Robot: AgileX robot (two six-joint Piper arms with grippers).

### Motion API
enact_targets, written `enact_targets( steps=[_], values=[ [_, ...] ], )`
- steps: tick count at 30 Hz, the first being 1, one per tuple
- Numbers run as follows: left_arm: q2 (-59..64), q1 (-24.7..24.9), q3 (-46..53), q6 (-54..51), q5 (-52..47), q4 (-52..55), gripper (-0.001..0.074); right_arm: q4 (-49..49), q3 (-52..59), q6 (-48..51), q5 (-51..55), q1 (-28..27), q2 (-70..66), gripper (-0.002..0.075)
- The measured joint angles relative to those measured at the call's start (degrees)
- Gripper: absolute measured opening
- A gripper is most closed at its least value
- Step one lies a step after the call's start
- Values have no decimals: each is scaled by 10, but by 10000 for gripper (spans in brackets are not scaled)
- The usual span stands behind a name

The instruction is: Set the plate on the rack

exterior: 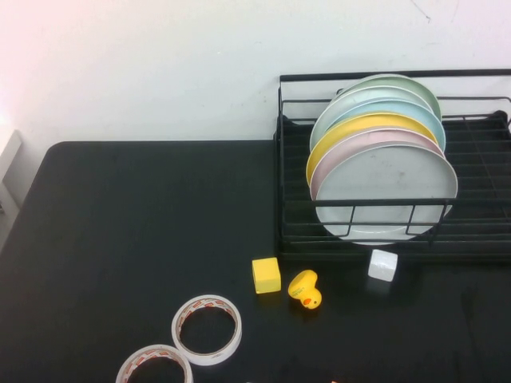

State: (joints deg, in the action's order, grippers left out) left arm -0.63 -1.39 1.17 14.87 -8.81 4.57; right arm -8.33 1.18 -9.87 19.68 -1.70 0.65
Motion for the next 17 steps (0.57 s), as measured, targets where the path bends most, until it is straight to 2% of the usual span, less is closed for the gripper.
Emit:
enact_targets(
  steps=[4, 7, 11, 17],
  values=[
    [0, 55, 0, -26, -14, 25, -1, 0, 0, 0, 0, 0, 0, -2],
    [0, 84, 0, -35, -51, -4, -1, 0, -1, 0, 1, 0, 0, -2],
    [0, 90, -1, -73, -88, -59, -1, 0, -1, 0, 1, 0, 0, -2],
    [-1, 90, -1, -108, -88, -72, -1, 0, -1, 0, 1, 0, 0, -2]
  ],
)
